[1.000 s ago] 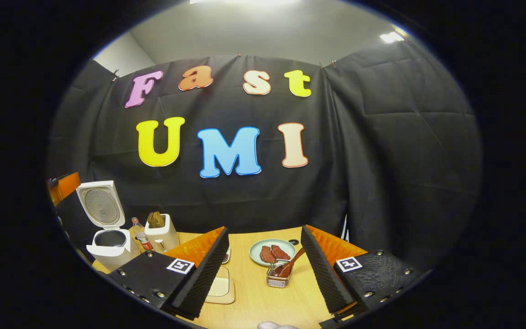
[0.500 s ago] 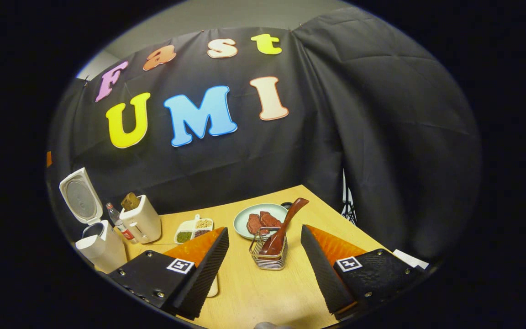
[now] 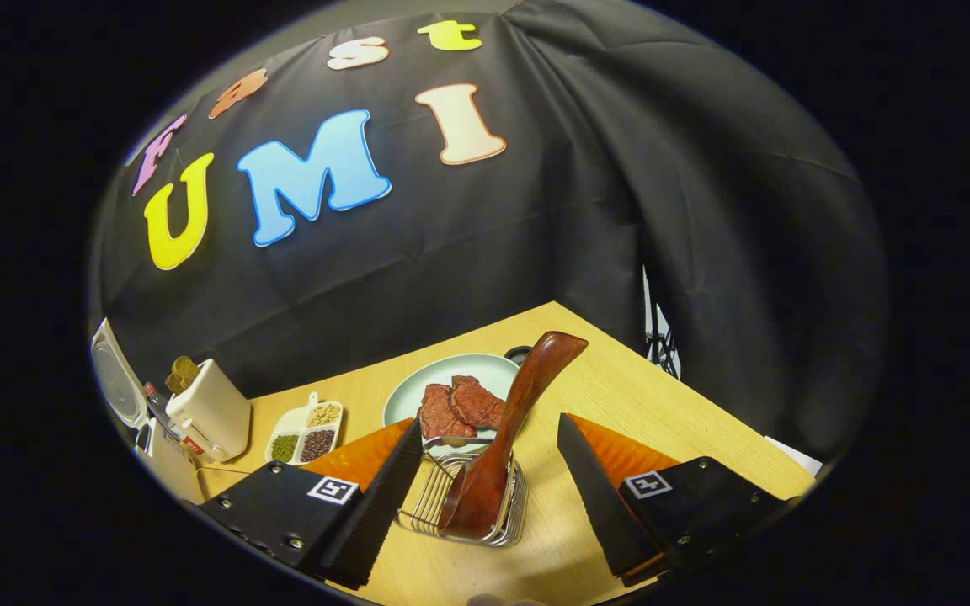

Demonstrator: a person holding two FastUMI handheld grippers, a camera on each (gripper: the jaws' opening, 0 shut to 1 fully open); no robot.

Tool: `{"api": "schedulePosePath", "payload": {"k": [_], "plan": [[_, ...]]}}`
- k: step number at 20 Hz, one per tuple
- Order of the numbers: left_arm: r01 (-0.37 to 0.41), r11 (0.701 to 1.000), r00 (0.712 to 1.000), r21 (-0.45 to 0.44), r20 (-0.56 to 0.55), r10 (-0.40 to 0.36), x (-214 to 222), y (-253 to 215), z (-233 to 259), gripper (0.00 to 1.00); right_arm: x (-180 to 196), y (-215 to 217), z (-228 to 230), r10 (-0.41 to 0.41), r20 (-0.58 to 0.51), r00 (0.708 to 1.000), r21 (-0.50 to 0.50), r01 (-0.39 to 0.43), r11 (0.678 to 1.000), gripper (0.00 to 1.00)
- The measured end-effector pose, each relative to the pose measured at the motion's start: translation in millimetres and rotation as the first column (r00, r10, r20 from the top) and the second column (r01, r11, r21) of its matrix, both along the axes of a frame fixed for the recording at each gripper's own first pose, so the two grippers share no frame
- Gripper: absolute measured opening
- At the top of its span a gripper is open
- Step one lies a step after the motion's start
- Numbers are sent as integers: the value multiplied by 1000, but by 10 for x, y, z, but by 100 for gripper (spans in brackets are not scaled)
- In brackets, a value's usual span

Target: Close the left gripper, press the button to open the rice cooker; take a wooden spoon from the chopstick holder with the right hand, scoop a spoonful of rice and pour it into the rice cooker, then put the wooden spoon back into the chopstick holder.

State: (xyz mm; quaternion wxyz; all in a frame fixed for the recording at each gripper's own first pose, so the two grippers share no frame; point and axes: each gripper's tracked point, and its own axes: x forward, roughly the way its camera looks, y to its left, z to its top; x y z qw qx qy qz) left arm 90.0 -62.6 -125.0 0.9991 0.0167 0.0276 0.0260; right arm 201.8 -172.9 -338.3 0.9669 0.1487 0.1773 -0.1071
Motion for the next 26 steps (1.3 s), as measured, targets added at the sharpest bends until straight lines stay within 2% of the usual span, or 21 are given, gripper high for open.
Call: {"api": "schedulePosePath", "payload": {"k": [4, 6, 11, 12, 13, 14, 16, 17, 18, 22, 26], "plan": [[-19, 999, 1000, 40, -23, 20, 176, -82, -159, 95, 366, -130, -100, -15, 4, 1000, 31, 15, 999, 99], [-20, 999, 999, 46, -28, 21, 219, -142, -187, 96, 487, -184, -130, -32, -3, 999, 78, 32, 996, 99], [-17, 998, 1000, 68, -13, 18, 197, -153, -146, 98, 571, -191, -125, -20, -4, 1000, 131, 20, 991, 97], [-10, 997, 1000, 73, -11, 11, 219, -202, -152, 98, 559, -214, -126, -23, -12, 1000, 132, 24, 991, 90], [-7, 997, 1000, 76, -13, 8, 246, -255, -141, 96, 548, -237, -165, -26, -25, 999, 130, 29, 991, 79], [-4, 997, 1000, 80, -19, 6, 257, -286, -168, 98, 514, -281, -132, -42, -28, 999, 130, 45, 991, 60], [-3, 997, 1000, 77, -12, 4, 253, -266, -146, 99, 539, -148, -135, 6, -20, 1000, 162, -3, 987, 22], [-3, 997, 1000, 77, -10, 4, 258, -260, -142, 99, 507, -144, -132, 1, -19, 1000, 164, 2, 986, 22], [-3, 997, 1000, 80, -11, 4, 246, -248, -134, 99, 523, -146, -130, 8, -18, 1000, 165, -5, 986, 17], [-7, 996, 1000, 84, -5, 8, 199, -185, -100, 99, 511, -135, -76, -1, -19, 1000, 145, 4, 989, 17], [-27, 996, 1000, 84, 7, 26, 128, -34, -54, 99, 457, -87, 241, 7, 17, 1000, 77, -9, 997, 17]]}}
